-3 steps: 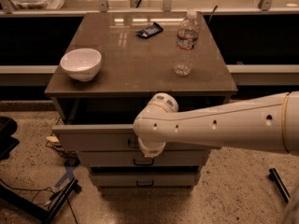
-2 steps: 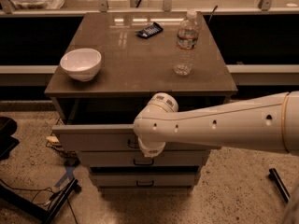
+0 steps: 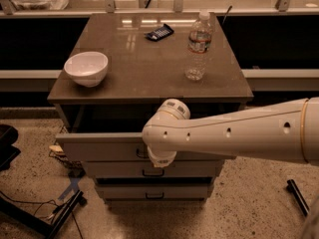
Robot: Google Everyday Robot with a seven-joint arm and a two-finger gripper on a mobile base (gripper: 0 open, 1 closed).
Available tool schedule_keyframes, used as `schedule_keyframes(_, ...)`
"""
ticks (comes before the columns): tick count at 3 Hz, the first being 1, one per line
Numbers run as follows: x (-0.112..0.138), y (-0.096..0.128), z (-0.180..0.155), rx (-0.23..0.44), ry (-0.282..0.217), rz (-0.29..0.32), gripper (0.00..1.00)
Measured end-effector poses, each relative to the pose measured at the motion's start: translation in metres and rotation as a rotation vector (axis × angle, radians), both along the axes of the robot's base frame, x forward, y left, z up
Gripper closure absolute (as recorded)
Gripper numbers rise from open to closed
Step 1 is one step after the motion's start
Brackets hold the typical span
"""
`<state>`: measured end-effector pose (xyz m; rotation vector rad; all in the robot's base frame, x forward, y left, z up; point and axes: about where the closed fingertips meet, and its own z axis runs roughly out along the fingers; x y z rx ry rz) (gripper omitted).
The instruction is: Open top drawer
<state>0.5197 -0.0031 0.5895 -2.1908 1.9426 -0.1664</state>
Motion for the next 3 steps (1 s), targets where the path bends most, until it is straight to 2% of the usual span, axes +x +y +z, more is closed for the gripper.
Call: schedule_keyframes(3,0.0,0.0,0.0001,0.0,0.0,0.0,1.0)
